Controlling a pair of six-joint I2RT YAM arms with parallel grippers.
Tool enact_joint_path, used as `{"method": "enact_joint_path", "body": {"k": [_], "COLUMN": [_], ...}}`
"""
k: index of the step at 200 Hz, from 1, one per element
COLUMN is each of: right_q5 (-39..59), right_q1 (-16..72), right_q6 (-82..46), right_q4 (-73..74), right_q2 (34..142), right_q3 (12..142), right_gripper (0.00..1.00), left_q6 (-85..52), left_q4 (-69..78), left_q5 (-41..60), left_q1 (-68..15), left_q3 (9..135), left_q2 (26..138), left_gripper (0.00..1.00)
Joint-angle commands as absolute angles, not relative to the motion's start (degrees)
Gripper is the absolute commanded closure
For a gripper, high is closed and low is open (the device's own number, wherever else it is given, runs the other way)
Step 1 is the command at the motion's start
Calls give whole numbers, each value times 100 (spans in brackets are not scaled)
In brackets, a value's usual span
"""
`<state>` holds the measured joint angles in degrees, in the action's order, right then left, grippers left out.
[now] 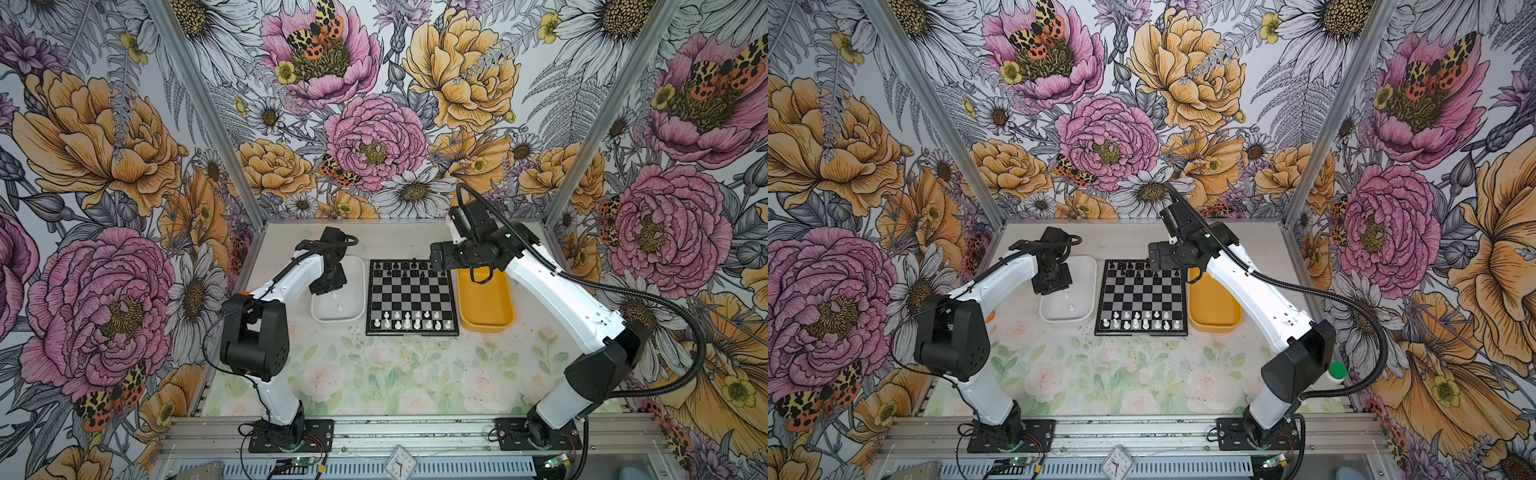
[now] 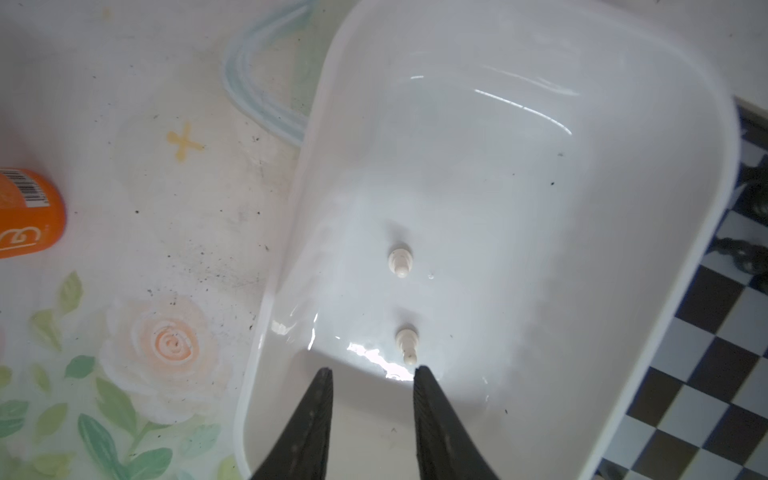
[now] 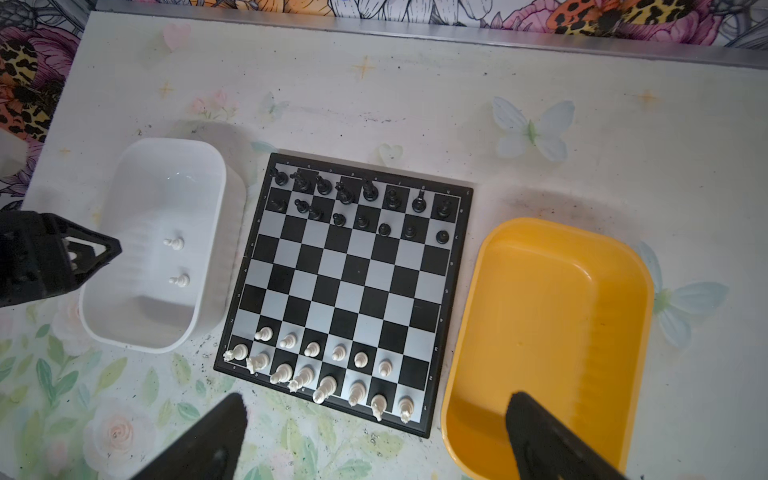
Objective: Set up the chess pieces on the board
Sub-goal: 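Lower the open left gripper around a white pawn in the white tray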
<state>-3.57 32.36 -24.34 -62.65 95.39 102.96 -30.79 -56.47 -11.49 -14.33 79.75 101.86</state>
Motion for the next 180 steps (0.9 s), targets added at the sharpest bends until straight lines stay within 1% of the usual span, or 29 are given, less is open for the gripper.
{"method": "enact_joint_path", "body": {"k": [1, 12, 17, 38, 135, 180], "right_q5": [191, 373, 429, 505, 396, 333], "right_q1": [3330, 3385, 3413, 3454, 3419, 3384], "right_q6": [-2382, -2346, -2314, -2233, -2232, -2228], "right_q4": [-6050, -5991, -5986, -5993, -6010, -6056], "right_q2": [9747, 9860, 9913, 10058, 10213, 10178], "right_q3": [10599, 10678, 10726, 10886, 11039, 11031], "right_gripper": [0, 0, 0, 0, 0, 0], "left_q6": [-2910, -2901, -2892, -2848, -2742, -2703], "left_q4": [-5294, -5283, -5277, -5278, -5140, -5037], "left_q5": [-765, -756, -747, -747, -704, -700], "left_q1": [-1380, -1380, -1384, -1358, -1242, -1204], "left_q3": [8050, 8112, 8133, 8200, 8240, 8304], "left_q2": [10342, 10373, 10596, 10741, 11189, 11296], "left_gripper": [65, 65, 65, 66, 71, 72]}}
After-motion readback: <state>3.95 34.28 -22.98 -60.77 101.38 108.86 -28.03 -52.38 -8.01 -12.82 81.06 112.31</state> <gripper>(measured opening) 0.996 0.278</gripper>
